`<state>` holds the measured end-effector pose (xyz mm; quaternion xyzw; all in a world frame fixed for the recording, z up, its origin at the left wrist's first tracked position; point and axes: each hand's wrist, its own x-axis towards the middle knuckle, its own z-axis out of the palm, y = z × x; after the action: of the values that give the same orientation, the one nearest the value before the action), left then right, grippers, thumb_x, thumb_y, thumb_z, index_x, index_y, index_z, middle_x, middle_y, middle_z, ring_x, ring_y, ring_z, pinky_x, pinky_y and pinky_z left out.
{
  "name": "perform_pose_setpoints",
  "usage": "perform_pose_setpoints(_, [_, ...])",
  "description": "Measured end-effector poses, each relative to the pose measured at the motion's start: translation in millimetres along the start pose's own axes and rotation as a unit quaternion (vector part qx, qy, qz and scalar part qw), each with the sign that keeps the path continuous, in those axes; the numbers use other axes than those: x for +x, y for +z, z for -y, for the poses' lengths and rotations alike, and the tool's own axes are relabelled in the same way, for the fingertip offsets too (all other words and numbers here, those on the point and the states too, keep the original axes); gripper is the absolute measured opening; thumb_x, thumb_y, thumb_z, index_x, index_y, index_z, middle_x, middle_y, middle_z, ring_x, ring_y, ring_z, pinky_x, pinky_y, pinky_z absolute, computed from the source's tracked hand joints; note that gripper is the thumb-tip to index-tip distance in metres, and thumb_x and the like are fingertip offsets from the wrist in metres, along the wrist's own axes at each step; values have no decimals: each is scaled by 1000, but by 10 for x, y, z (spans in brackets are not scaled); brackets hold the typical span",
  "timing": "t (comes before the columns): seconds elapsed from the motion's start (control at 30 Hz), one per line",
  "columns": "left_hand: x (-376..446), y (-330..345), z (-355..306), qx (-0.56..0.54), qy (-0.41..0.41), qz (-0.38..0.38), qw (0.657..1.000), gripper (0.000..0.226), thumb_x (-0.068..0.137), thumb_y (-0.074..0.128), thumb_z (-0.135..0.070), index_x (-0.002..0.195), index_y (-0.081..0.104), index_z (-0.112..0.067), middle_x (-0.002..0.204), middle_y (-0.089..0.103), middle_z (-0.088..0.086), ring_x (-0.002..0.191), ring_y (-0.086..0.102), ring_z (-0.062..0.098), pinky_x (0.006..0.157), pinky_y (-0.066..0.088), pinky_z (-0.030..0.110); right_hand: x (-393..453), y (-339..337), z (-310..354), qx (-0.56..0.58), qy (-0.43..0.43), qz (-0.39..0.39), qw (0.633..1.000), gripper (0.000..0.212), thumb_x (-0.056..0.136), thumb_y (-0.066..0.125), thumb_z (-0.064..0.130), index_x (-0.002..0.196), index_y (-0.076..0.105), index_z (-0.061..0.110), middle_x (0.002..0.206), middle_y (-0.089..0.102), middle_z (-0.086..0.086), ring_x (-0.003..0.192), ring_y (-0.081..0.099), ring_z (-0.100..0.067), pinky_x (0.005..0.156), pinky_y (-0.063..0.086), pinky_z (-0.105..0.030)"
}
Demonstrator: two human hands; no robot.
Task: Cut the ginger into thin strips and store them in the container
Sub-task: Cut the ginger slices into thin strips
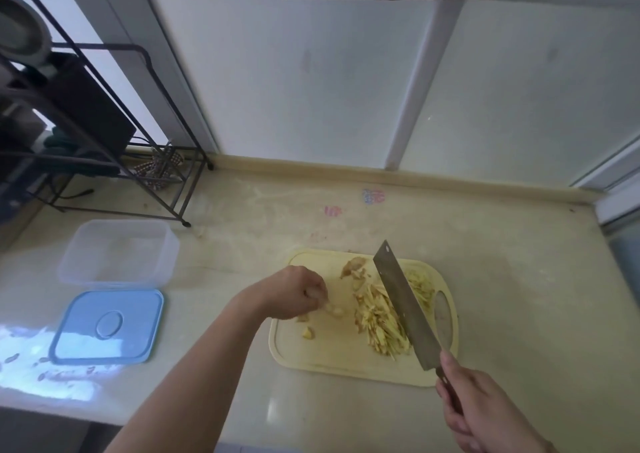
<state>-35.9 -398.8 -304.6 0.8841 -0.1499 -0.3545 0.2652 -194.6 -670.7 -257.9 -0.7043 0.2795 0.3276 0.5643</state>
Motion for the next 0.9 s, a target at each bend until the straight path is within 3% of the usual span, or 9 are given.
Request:
perform_pose_setpoints(0.07, [17,39,-110,41,7,85,995,21,90,61,-18,106,72,-27,97,67,-10,90,63,11,81,54,28,-4,17,-15,0,2,-4,1000,61,75,42,69,68,41,8,48,32,-8,39,24,-13,44,20,-20])
perform_pose_setpoints(0.13, [89,131,-206,96,10,104,990,24,91,65,-22,114,68,-28,105,66,-4,94,61,16,82,48,30,-4,46,-25,-12,-1,-5,1000,63,75,41,71,69,43,8,49,33,-8,39,26,-14,44,20,-21])
perform_pose_setpoints(0.23, [201,243,-265,212,20,15,977,37,94,66,-33,129,57,-25,114,67,1,100,61,21,86,42,33,-5,93,-24,-23,-7,-7,1000,64,77,39,70,71,44,7,50,33,-9,39,27,-15,43,22,-22])
perform_pose_setpoints(0.4, [384,306,-270,118,32,-195,973,41,98,58,-41,135,54,-23,125,60,1,113,58,25,88,49,35,-37,112,-2,-13,-13,-13,1000,63,78,39,69,70,43,7,51,32,-9,39,26,-15,42,22,-22])
perform_pose_setpoints(0.5, [554,359,-338,110,41,-174,978,56,93,62,-31,146,46,-27,139,50,1,123,49,26,99,47,39,-54,83,8,-3,-15,-25,1000,64,77,40,69,69,44,6,51,32,-11,39,26,-15,43,23,-22])
perform_pose_setpoints(0.57, [624,417,-370,127,47,-143,980,53,90,63,-23,142,51,-28,140,48,1,122,47,27,101,45,40,-64,63,7,0,-11,-30,1000,64,77,39,69,69,44,5,52,32,-11,39,26,-15,43,22,-24])
perform_pose_setpoints(0.67, [655,489,-360,115,58,-160,979,37,89,64,-17,125,66,-25,130,54,1,116,50,27,97,46,39,-69,45,-14,9,-11,-34,999,64,77,39,68,69,43,5,51,33,-11,40,25,-15,44,22,-25])
perform_pose_setpoints(0.9, [632,443,-297,50,32,-163,985,21,87,59,-8,106,65,-14,104,68,7,97,60,30,82,50,38,-61,17,-78,9,-19,-30,999,64,76,39,70,69,43,6,51,31,-11,39,25,-14,43,21,-22])
